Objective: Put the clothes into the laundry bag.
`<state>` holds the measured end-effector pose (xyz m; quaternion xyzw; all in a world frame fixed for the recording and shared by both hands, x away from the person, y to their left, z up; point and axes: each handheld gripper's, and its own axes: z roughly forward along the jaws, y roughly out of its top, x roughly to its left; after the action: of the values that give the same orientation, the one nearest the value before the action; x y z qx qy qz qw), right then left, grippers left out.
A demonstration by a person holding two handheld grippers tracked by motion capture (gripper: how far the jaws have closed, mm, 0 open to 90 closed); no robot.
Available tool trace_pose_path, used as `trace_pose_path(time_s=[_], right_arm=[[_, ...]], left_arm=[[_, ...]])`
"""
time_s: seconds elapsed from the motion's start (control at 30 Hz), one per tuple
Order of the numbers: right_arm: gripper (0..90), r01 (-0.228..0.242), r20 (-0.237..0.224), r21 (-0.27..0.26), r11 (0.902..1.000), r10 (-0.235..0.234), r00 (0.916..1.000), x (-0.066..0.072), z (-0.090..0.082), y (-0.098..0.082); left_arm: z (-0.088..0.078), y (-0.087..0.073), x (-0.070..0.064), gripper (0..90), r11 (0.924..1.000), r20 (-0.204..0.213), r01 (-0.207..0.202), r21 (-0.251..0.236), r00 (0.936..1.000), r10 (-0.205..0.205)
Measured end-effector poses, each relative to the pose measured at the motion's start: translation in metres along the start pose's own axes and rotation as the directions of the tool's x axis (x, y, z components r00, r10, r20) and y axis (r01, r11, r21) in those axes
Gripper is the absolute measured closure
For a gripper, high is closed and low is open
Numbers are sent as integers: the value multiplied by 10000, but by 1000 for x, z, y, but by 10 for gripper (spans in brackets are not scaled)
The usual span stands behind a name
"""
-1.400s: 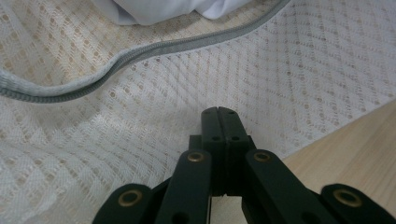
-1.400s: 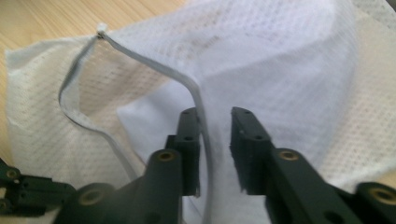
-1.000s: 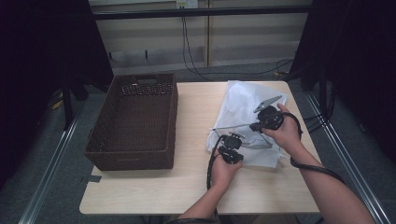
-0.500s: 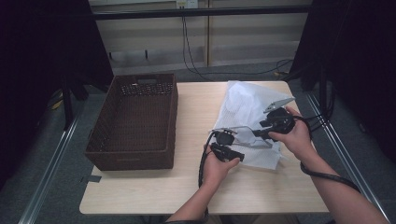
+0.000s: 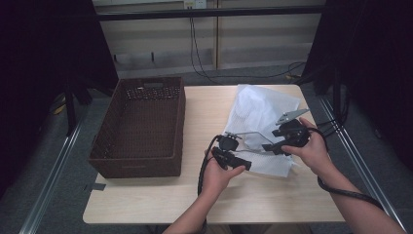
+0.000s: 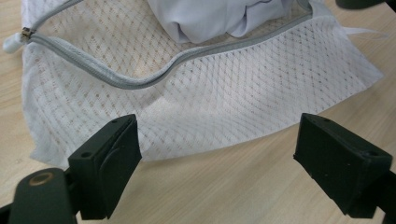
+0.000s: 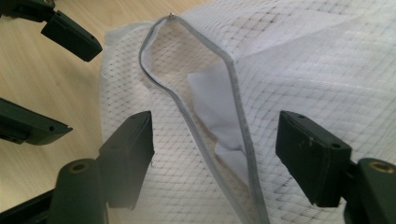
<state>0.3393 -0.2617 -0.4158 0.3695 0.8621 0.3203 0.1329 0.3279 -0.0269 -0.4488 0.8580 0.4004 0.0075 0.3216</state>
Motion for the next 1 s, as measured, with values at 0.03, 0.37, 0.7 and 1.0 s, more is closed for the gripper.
trace_pose_path(time_s=[0.03,0.37,0.7,1.0], right_arm=[[259,11,-67,-69,10000,-11,10000,1,0,-1],[204,93,-417,-191,9998,-101,9991,7,-5,-12],[193,-139,-543,-403,9991,117,9985,8,-14,-24],[182,-118,-574,-385,9992,96,9983,14,-21,-33]], left_arm=[[-1,-1,1,133,10000,27,-9,4,10000,9],[-10,-11,13,89,9997,192,-93,-233,9998,98],[-18,-25,24,80,9995,335,-197,-251,9992,205],[-25,-36,30,73,9989,642,-271,-384,9975,296]])
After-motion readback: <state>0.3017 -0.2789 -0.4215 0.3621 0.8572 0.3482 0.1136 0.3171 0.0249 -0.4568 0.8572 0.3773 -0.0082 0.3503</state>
